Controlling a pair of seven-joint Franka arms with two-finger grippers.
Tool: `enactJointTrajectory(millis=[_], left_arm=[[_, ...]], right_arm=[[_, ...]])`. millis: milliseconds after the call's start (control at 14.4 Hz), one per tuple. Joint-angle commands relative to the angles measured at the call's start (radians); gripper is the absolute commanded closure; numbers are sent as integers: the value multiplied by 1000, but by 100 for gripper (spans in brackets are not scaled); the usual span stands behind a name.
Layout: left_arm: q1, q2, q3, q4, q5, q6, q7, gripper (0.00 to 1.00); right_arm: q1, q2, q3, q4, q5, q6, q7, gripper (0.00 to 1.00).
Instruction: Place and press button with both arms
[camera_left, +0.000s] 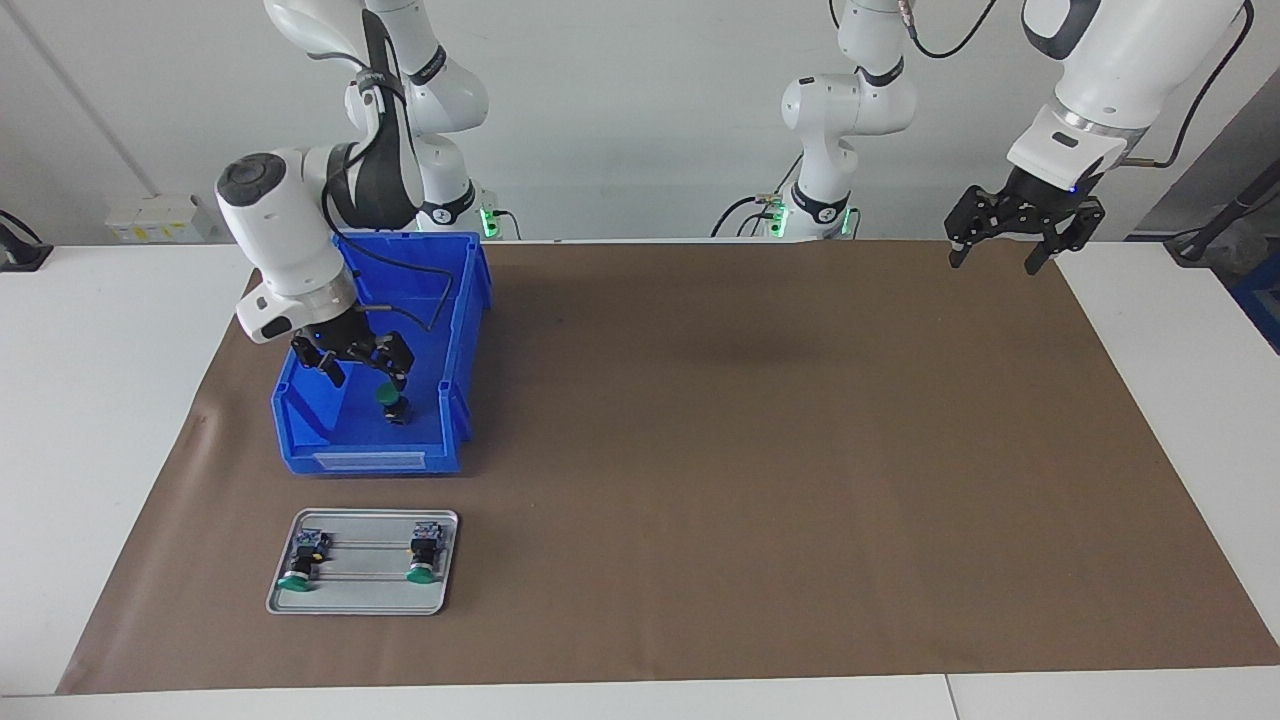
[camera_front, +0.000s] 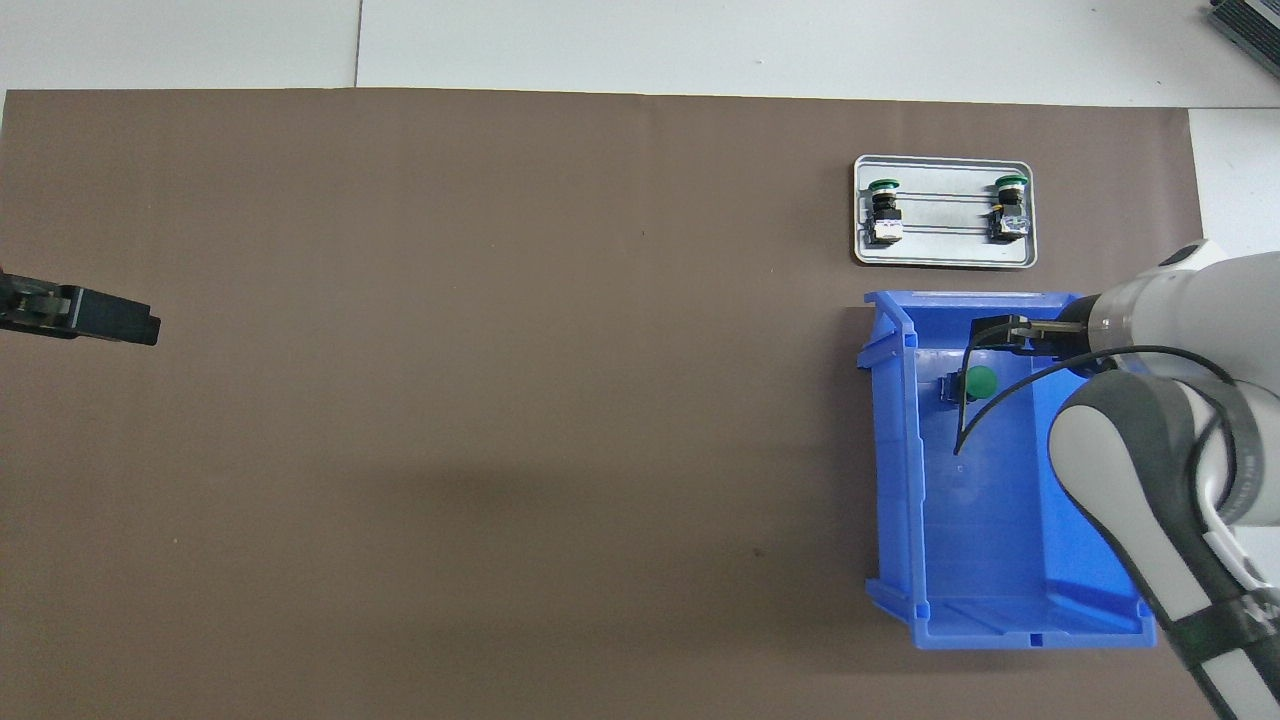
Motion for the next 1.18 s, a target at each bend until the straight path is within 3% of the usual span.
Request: enactJointTrajectory(millis=[0, 139, 418, 697, 1115], left_arm=[[18, -26, -11, -33, 1, 12, 1, 0], [18, -26, -11, -33, 1, 12, 1, 0], [18, -26, -11, -33, 1, 12, 1, 0], [18, -26, -11, -33, 1, 12, 1, 0], [18, -26, -11, -33, 1, 12, 1, 0]], right_arm=[[-22, -9, 6, 194, -20, -212, -3, 0], [-25, 2, 8, 376, -54, -404, -4, 0], [-45, 37, 8, 615, -92, -664, -18, 0], [-47, 8, 12, 531, -65, -658, -18, 0], [-14, 14, 20, 544, -143, -638, -27, 0]])
